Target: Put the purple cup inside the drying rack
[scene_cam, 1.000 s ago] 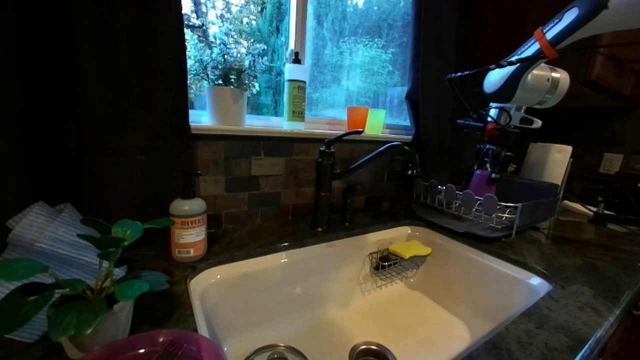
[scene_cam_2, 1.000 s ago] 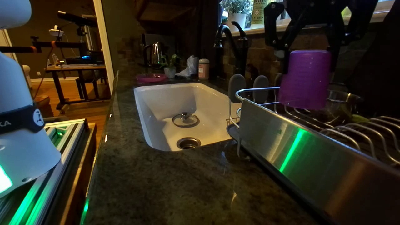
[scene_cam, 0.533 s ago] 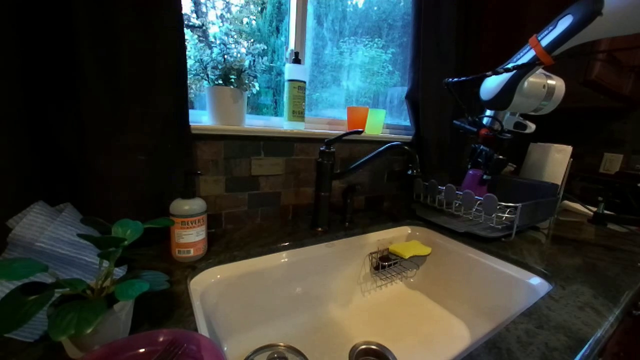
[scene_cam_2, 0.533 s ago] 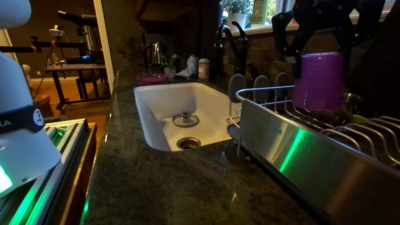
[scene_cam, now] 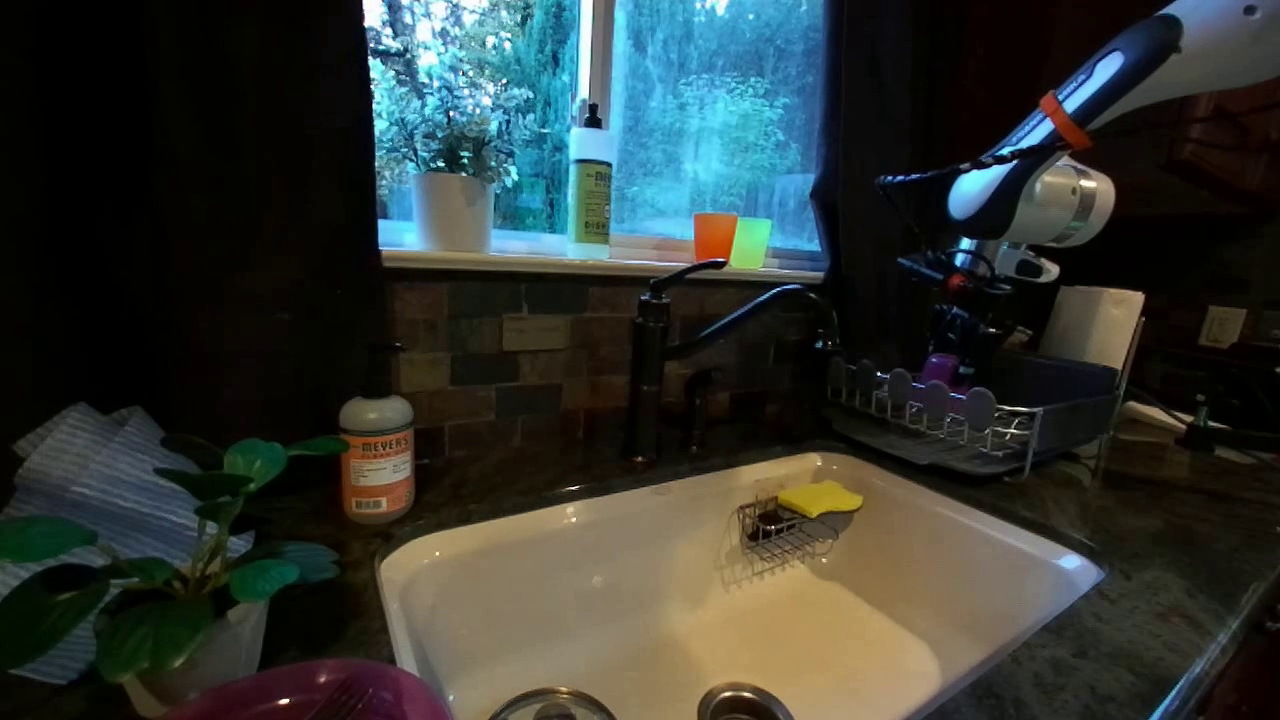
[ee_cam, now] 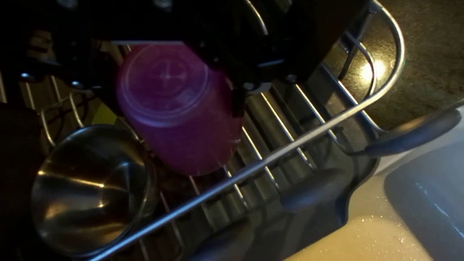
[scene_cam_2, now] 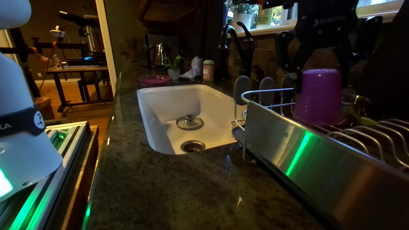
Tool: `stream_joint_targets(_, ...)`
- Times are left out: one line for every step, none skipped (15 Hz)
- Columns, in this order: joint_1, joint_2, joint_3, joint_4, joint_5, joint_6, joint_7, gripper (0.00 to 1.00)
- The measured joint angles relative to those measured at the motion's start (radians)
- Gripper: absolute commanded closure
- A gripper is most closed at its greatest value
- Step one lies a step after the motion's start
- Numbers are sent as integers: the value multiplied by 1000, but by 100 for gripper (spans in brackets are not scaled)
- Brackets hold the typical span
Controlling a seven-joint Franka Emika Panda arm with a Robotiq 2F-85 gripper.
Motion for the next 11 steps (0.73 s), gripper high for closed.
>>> stream_joint_targets(3,3,2,0,5,2,-3,8)
stream_joint_targets(5,6,4,0,11,2,-8,6)
stream_joint_targets(7,9,5,1,17,2,-13,1)
stream_joint_targets(9,12,5,1,24,2,-16,0)
stream_joint_targets(11,14,6,1,31,2,-20,0)
stream_joint_targets(11,15,6,1,36,2,-21,0)
stream_joint_targets(11,13,5,2,39,2,-21,0)
stream_joint_targets(11,6,4,3,40,2,-21,0)
stream_joint_targets(10,-10,1,4,41,1,-22,0)
stream_joint_targets(10,-36,-1,6,39,-2,-28,0)
stream_joint_targets(9,-73,-3,6,23,-3,-44,0)
